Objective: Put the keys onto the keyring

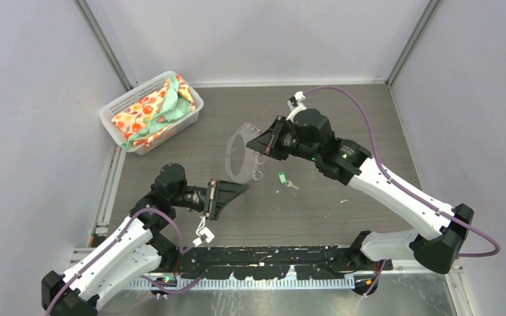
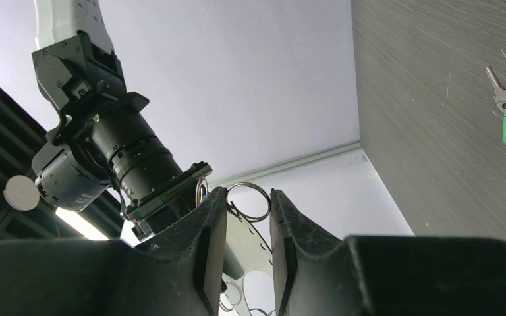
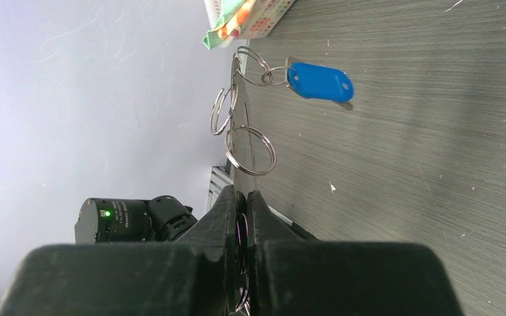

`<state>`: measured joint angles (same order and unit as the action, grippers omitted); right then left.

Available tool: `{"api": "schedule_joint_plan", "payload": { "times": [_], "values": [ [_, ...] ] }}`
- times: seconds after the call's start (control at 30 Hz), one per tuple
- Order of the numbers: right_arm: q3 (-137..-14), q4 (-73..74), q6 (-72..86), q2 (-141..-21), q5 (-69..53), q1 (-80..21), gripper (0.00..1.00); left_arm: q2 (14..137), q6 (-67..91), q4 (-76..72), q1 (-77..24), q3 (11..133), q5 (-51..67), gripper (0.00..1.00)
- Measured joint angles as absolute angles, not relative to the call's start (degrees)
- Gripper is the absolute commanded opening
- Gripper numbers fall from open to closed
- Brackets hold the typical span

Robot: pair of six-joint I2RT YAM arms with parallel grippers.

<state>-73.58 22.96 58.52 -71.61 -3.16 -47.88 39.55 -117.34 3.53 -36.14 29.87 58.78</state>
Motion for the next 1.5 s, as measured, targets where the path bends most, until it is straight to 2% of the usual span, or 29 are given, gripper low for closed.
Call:
{"api": "schedule_joint_plan", "payload": {
  "times": [0.1,0.13,0.2,0.33,0.57,0.6,0.8,0.97,1.2,1.5],
  "values": [
    [-73.58,22.85,58.76,-71.61,-3.55,-47.92,0.01,38.87,-117.34,4.03,-36.12,29.87,59.18,0.09],
    [-73.58,22.79,58.85,-71.61,-3.64,-47.94,0.04,38.54,-117.34,4.29,-36.1,29.87,59.29,0.07],
    [-73.56,22.63,58.94,-71.61,-3.95,-48.01,0.17,37.6,-117.34,4.91,-36.1,29.87,59.64,0.01],
    [-73.34,21.8,58.57,-71.72,-4.69,-48.16,0.39,35.05,-114.13,5.76,-36.07,30.11,60.69,0.0],
    [-73.47,22.57,53.41,-74.0,-8.12,-46.28,0.83,31.7,-88.03,10.35,-36.16,39.07,59.96,0.0],
    [-73.52,22.94,52.34,-74.02,-8.14,-46.02,0.98,31.7,-83.85,10.66,-36.16,40.12,59.18,0.0],
    [-75.66,26.39,42.11,-71.79,-5.82,-45.19,1.0,35.18,-56.55,13.56,-36.16,44.6,53.19,0.0],
    [-76.27,28.42,29.8,-65.41,-6.0,-45.15,1.0,38.61,-38.83,14.74,-36.16,47.05,49.8,0.0],
    [-71.31,22.28,14.83,-54.24,-23.99,-45.1,1.0,41.04,-24.67,15.27,-36.16,50.39,49.91,0.0],
    [-70.02,14.11,13.52,-61.54,-45.34,-45.15,1.0,42.3,-18.46,13.87,-36.16,56.16,54.61,0.0]
  ]
}}
